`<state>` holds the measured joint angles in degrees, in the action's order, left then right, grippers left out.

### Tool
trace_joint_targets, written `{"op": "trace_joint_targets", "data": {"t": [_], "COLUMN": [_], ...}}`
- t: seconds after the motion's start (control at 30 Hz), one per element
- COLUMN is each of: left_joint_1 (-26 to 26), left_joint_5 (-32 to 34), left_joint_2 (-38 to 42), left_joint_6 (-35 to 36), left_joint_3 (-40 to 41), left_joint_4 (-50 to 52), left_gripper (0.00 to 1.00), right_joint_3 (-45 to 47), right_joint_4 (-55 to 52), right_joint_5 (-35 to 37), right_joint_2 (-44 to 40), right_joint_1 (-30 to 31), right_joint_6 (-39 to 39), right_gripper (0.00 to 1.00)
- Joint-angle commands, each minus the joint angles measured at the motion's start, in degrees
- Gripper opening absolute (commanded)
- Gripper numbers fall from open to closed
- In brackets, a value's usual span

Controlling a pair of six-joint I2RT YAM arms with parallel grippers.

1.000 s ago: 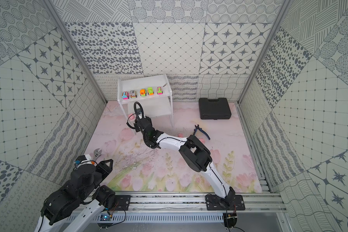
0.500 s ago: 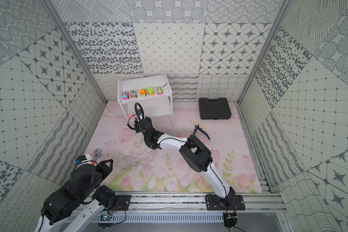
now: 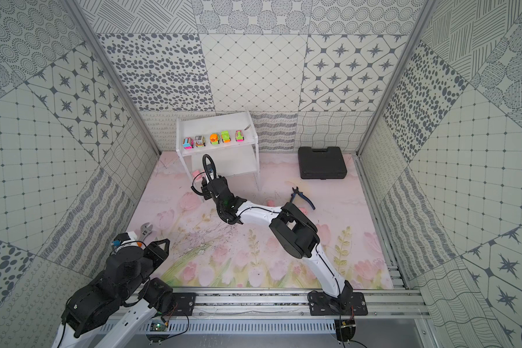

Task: Organize plastic toys on shelves
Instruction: Place the plastic toy on the shelf.

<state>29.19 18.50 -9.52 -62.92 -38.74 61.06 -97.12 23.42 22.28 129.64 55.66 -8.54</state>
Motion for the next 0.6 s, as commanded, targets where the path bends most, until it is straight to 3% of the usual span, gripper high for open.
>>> {"op": "trace_joint_targets", "data": {"t": [0.0,0.3,0.43,0.57], "left_joint_1": [-0.27,-0.27,-0.27,-0.27], "left_joint_5": [0.13,-1.39,-7.96,-18.72], "left_joint_2": [0.47,1.89,2.86,1.32], "left_joint_6": [1.32,2.89,4.79,2.64], "left_joint_3": [0.07,0.29,2.69,8.73], "left_joint_4": [0.55,-1.24,-8.1,-21.29], "left_gripper": [0.49,0.5,0.53,0.65], "right_joint_3": [2.17,18.72,32.56,45.36], "right_joint_4": [-0.04,1.63,0.26,-6.64], "right_joint_5": [-0.32,-6.78,-13.73,-24.81], "right_joint_2": [-2.68,-16.83,-30.36,-45.42], "right_joint_1": [0.34,-0.02,-0.66,-5.9], "right_joint_6": [-0.08,3.82,4.69,-0.14], "right_gripper": [0.49,0.61,0.64,0.65]}}
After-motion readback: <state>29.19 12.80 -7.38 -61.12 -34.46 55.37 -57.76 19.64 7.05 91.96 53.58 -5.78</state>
